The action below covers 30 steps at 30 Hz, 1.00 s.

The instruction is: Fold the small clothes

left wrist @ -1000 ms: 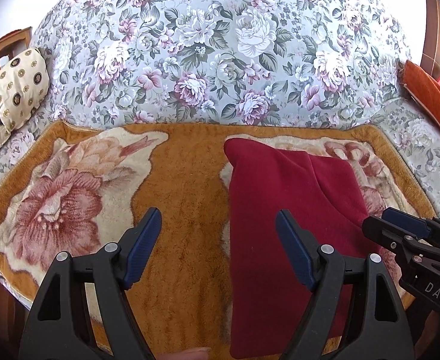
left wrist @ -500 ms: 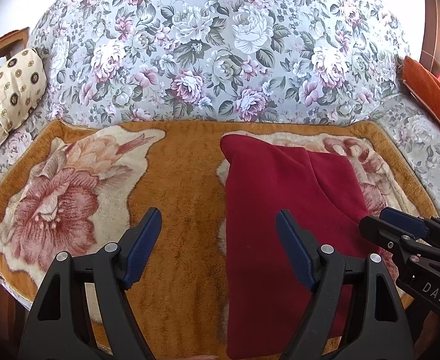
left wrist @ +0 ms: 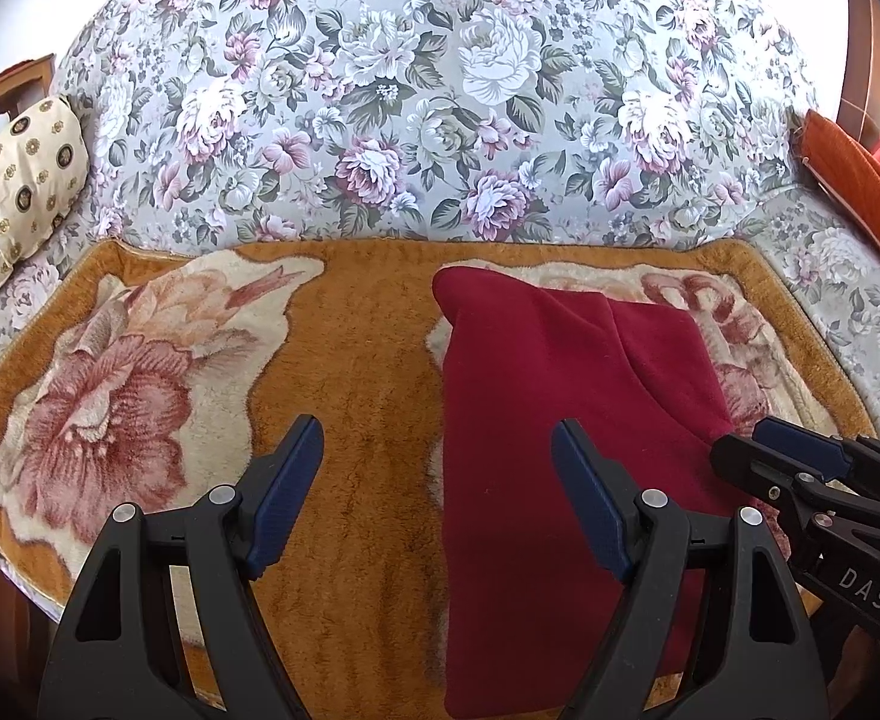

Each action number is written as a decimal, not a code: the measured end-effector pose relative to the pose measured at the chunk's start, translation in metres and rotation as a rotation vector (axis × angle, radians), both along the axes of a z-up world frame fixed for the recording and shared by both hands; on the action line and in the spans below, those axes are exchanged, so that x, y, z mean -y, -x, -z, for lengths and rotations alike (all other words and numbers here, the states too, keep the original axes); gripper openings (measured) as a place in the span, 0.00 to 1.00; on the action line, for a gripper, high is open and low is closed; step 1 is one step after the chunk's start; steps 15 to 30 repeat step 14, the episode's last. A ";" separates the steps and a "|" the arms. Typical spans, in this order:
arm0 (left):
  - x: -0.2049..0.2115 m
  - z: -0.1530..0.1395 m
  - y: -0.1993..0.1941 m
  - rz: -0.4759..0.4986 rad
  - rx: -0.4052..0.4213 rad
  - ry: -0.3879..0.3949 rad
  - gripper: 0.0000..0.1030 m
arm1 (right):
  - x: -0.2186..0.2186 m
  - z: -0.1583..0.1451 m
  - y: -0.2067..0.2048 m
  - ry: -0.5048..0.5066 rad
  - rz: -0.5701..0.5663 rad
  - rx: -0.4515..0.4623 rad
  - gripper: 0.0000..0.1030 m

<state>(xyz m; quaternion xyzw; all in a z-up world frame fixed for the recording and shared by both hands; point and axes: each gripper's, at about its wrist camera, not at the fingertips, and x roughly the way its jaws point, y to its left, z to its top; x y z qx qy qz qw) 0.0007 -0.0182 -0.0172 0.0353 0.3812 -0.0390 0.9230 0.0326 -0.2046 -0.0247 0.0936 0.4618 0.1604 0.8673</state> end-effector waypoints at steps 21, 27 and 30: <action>0.001 -0.005 0.001 0.039 0.021 -0.011 0.77 | 0.002 -0.003 0.000 -0.001 0.006 0.004 0.38; 0.001 -0.005 0.001 0.039 0.021 -0.011 0.77 | 0.002 -0.003 0.000 -0.001 0.006 0.004 0.38; 0.001 -0.005 0.001 0.039 0.021 -0.011 0.77 | 0.002 -0.003 0.000 -0.001 0.006 0.004 0.38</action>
